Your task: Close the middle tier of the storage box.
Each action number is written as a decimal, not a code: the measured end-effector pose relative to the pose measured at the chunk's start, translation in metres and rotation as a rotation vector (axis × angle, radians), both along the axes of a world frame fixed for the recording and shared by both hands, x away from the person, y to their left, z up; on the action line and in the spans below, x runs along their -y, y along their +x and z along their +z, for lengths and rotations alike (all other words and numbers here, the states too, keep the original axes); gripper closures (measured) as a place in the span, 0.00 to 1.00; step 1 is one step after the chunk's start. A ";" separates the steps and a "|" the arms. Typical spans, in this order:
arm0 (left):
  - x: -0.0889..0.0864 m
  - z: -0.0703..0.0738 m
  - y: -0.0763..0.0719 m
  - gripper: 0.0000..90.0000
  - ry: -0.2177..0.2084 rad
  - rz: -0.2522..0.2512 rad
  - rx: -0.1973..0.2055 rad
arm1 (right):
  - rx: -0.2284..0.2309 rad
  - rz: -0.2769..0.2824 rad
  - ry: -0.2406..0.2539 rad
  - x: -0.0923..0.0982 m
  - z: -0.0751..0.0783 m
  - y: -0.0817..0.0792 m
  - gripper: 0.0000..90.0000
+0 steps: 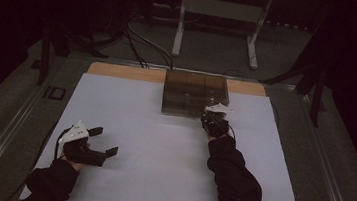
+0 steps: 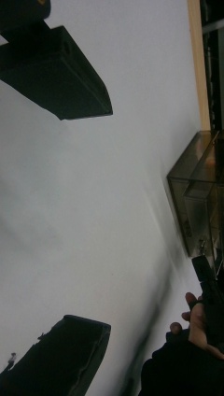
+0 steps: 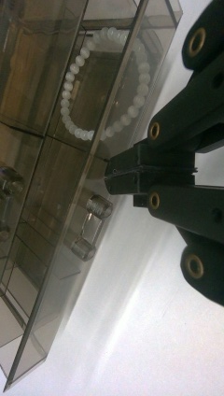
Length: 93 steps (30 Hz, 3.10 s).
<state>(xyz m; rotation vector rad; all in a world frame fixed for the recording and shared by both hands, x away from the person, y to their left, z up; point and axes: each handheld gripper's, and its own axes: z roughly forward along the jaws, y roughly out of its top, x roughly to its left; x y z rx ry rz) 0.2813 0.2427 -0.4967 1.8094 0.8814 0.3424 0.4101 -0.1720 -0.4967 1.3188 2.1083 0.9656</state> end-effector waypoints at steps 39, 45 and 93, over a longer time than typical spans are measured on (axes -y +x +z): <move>-0.001 0.001 0.000 0.02 -0.007 0.002 0.003 | 0.002 -0.043 -0.007 0.004 0.001 0.019 1.00; 0.000 0.000 0.000 0.02 -0.002 0.001 0.002 | 0.001 -0.044 -0.011 0.003 0.001 0.021 1.00; 0.000 0.000 0.000 0.02 -0.001 -0.004 0.003 | 0.005 0.025 0.055 -0.008 0.012 0.006 0.61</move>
